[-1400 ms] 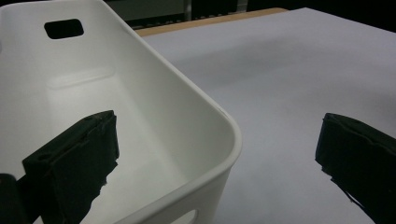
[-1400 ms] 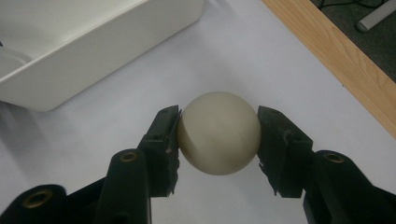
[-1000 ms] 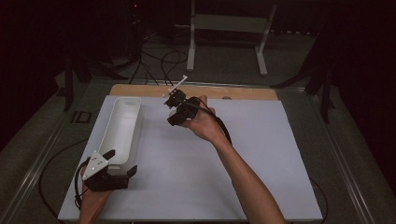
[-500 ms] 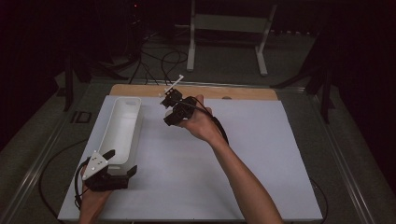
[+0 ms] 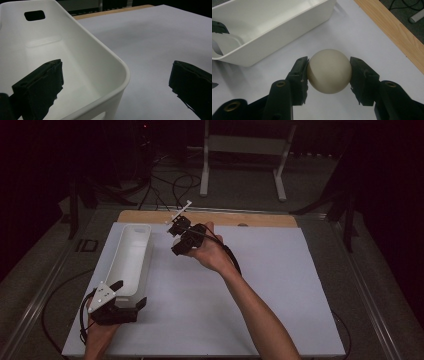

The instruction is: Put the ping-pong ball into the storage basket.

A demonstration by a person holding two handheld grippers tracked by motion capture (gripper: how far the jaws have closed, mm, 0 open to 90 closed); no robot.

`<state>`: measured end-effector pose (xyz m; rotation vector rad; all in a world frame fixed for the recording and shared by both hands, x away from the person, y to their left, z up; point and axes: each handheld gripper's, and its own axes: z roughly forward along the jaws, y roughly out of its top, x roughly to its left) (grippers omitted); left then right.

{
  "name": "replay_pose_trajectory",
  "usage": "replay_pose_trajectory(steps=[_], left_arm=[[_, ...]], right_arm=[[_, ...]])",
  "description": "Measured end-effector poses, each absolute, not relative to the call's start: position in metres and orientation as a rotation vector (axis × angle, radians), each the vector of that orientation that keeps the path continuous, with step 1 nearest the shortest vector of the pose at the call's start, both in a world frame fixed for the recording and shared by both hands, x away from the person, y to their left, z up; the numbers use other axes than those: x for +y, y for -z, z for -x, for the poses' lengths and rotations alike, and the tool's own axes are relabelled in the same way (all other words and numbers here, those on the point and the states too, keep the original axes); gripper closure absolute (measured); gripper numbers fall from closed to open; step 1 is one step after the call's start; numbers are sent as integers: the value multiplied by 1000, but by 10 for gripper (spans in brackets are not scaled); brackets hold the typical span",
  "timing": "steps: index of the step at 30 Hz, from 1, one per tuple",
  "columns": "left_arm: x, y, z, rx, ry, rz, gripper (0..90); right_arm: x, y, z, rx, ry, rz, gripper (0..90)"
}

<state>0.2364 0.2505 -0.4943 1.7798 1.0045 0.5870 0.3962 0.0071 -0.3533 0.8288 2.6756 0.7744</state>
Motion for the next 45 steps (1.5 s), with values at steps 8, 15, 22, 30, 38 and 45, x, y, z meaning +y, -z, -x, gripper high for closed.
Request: replay_pose_trajectory(steps=[8,15,22,30,38,45], left_arm=[[251,494,-236,1004,-588,-1781,1],[251,494,-236,1004,-587,-1779,1],[251,494,-236,1004,-587,-1779,1],[251,494,-236,1004,-587,-1779,1],[251,494,-236,1003,-588,-1780,1],[251,494,-236,1002,-587,-1780,1]], right_arm=[[12,353,-395,2684,-779,-819,508],[15,354,-396,2687,-780,-809,508],[18,355,-395,2692,-785,-806,508],[19,355,-395,2684,-787,-799,508],[22,355,-394,2684,-794,-802,508],[26,356,-394,2682,-801,-794,508]])
